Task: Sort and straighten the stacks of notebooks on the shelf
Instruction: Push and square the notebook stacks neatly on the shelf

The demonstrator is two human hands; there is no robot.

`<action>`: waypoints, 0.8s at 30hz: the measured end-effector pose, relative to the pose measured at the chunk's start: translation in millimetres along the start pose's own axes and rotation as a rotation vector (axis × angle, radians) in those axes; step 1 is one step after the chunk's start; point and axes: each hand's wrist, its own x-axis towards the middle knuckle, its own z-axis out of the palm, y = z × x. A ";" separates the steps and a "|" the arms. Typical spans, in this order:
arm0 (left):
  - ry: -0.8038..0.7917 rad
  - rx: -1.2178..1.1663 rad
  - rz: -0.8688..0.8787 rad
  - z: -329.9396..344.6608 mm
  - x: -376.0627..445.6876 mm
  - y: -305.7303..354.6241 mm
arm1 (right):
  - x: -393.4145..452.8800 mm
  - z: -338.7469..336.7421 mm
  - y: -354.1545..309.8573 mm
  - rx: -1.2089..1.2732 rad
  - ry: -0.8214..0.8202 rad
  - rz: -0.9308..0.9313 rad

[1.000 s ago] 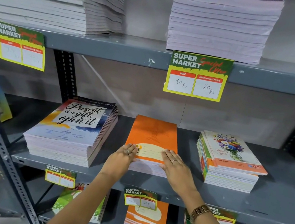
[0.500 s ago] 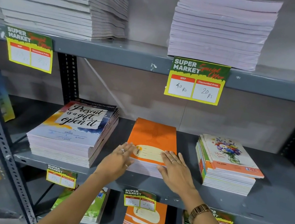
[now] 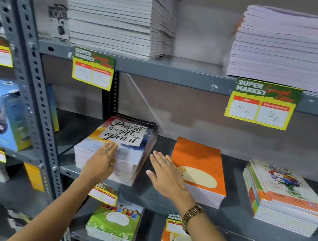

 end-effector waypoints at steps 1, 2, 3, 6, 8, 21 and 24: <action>-0.022 0.003 -0.003 -2.4 -1.4 -8.8 | 8.4 2.8 -8.7 0.005 -0.013 -0.008; -0.043 0.006 -0.007 -5.5 -2.9 -17.9 | 17.8 5.8 -18.1 0.015 -0.028 -0.014; -0.064 0.012 -0.006 -7.3 -3.7 -25.1 | 25.4 7.9 -25.2 0.020 -0.047 -0.014; -0.116 0.074 0.000 -12.3 -1.8 -47.8 | 46.0 14.0 -45.6 0.028 -0.108 -0.014; -0.148 0.113 0.008 -14.3 1.6 -59.6 | 56.1 17.7 -56.4 0.035 -0.143 0.001; 0.017 0.042 0.133 -7.9 8.5 -82.7 | 72.7 35.2 -75.3 0.000 -0.193 0.116; 0.043 0.006 0.133 -7.5 8.6 -83.6 | 70.4 41.1 -79.4 -0.009 -0.150 0.136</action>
